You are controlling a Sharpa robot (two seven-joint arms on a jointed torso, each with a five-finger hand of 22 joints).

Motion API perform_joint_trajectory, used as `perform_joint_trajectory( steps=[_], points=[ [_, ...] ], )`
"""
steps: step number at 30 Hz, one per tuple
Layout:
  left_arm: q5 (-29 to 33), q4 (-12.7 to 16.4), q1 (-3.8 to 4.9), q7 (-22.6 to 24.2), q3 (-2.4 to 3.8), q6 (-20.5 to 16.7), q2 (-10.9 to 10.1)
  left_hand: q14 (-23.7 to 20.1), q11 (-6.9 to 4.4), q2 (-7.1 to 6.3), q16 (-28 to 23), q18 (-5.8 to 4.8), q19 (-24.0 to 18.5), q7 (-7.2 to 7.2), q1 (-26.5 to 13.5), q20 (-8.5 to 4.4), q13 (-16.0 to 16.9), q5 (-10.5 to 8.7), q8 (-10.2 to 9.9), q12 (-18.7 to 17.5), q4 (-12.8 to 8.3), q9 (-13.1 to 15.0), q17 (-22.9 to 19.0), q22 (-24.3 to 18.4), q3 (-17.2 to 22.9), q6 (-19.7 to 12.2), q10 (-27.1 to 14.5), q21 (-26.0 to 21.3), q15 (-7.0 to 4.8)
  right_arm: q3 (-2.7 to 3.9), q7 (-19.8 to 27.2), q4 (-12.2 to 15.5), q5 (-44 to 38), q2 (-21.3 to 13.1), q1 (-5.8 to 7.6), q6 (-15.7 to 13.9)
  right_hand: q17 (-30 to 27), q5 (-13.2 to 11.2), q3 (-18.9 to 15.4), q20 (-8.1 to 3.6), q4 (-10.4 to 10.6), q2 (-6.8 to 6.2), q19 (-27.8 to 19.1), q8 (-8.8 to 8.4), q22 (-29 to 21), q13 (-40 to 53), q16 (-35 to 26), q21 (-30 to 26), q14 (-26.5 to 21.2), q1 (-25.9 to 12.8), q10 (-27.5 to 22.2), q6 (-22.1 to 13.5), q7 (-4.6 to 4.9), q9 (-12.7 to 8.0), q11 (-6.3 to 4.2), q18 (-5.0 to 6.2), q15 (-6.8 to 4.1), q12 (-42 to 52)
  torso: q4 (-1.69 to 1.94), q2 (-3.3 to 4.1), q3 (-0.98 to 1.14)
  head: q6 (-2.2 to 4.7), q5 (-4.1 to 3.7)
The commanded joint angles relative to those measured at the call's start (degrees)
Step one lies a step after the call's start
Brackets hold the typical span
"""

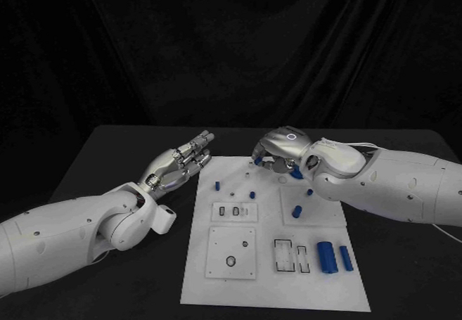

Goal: Assemble the parts on the task board

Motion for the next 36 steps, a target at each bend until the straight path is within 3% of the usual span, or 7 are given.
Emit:
perform_joint_trajectory(
  steps=[1,8,12,21,36],
  points=[
    [-0.03,0.05,0.09,2.05,0.05,0.49,0.15,0.18,0.24,-0.1,-0.38,0.03,0.14,-0.05,0.53,0.4,0.06,0.26,0.25,0.01,-0.09,0.05,-0.09,-0.09,0.31,0.27,0.04,-0.19,0.41,0.09,-1.06,-0.03,-0.42,0.33,0.08,-0.58,0.1,-0.19,0.41,0.32,0.42,0.15,-0.26,-0.22,0.13,-0.05,0.26,0.18,0.12,-0.16,-0.09,-0.03,0.05,-0.04,0.18,0.48,0.26,-0.14,0.06,0.01,0.02,-0.03,-0.17],
    [-0.03,-0.1,0.09,1.97,0.05,0.54,0.27,0.18,0.34,-0.14,-0.38,0.02,0.14,0.05,0.5,0.46,0.06,0.2,0.25,0.01,-0.13,0.06,-0.09,-0.09,0.43,0.31,0.05,-0.19,0.47,0.13,-0.9,-1.45,-0.42,1.58,0.08,1.63,0.17,-1.11,0.67,0.42,0.74,0.09,-0.73,-0.78,0.05,-0.09,0.15,-0.17,-0.09,-0.54,-0.85,-0.72,0.06,-0.08,0.3,0.58,0.31,-0.2,0.05,0.01,-0.01,-0.04,-0.29],
    [-0.03,-0.31,0.09,1.96,0.05,0.6,0.44,0.18,0.34,-0.14,-0.38,0.02,0.14,0.05,0.5,0.46,0.06,0.2,0.25,0.01,-0.13,0.06,-0.09,-0.09,0.43,0.31,0.05,-0.19,0.47,0.13,-0.95,-2.7,-0.42,2.56,0.07,2.54,0.2,-1.45,0.78,0.47,0.92,0.05,-0.92,-1.05,0.07,-0.09,0.11,-0.3,-0.18,-0.72,-1.22,-1.08,0.12,-0.12,0.38,0.61,0.35,-0.2,0.28,0.17,0.02,0.17,-0.5],
    [-0.03,-0.58,0.09,1.92,0.05,0.77,0.71,0.18,0.34,-0.14,-0.38,0.02,0.14,0.05,0.5,0.46,0.06,0.2,0.25,0.01,-0.13,0.06,-0.09,-0.09,0.43,0.31,0.05,-0.19,0.47,0.14,-1.28,-4.55,-0.42,3.99,0.06,4.16,0.23,-1.68,1.0,0.53,1.05,-0.06,-1.32,-1.36,-0.15,-0.1,0.02,-0.73,-0.37,-0.8,-1.86,-1.6,0.15,-0.18,0.49,0.7,0.38,-0.23,0.23,0.15,0.02,0.12,-0.57],
    [-0.03,-1.0,0.08,1.72,0.05,1.26,1.04,0.18,0.49,-0.12,-0.38,0.0,0.14,0.19,0.44,0.55,0.06,0.13,0.24,0.0,-0.16,0.05,-0.09,-0.09,0.6,0.27,0.02,-0.19,0.57,0.13,-2.43,-5.85,-0.42,4.91,-0.04,9.24,0.29,-2.05,1.87,0.72,1.73,-1.36,-3.52,-1.68,-0.67,-0.1,-0.87,-2.82,-2.24,-1.5,-7.47,-6.23,0.48,-1.15,1.59,1.02,0.44,-0.26,0.06,0.08,0.02,-0.09,-0.43]
  ],
)
